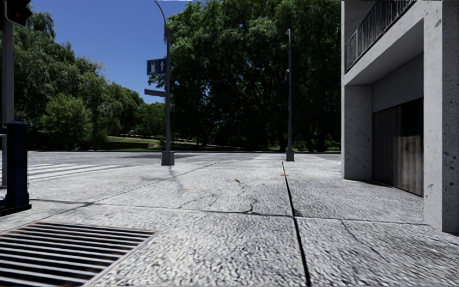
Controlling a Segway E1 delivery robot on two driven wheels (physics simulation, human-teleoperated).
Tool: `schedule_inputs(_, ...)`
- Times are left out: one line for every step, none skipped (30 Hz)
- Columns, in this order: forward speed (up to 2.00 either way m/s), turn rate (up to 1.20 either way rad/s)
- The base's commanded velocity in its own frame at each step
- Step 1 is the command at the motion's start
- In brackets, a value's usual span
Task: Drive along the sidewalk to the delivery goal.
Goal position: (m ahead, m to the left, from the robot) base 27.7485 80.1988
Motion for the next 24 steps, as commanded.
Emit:
schedule_inputs(2.00,0.47)
schedule_inputs(2.00,0.47)
schedule_inputs(2.00,0.47)
schedule_inputs(2.00,0.47)
schedule_inputs(2.00,0.47)
schedule_inputs(2.00,0.47)
schedule_inputs(2.00,0.47)
schedule_inputs(2.00,0.47)
schedule_inputs(2.00,0.47)
schedule_inputs(2.00,0.47)
schedule_inputs(2.00,0.47)
schedule_inputs(2.00,0.47)
schedule_inputs(2.00,0.47)
schedule_inputs(2.00,0.47)
schedule_inputs(2.00,0.47)
schedule_inputs(2.00,0.47)
schedule_inputs(2.00,0.47)
schedule_inputs(2.00,0.47)
schedule_inputs(2.00,0.47)
schedule_inputs(2.00,0.47)
schedule_inputs(2.00,0.47)
schedule_inputs(2.00,0.47)
schedule_inputs(2.00,0.47)
schedule_inputs(2.00,0.46)
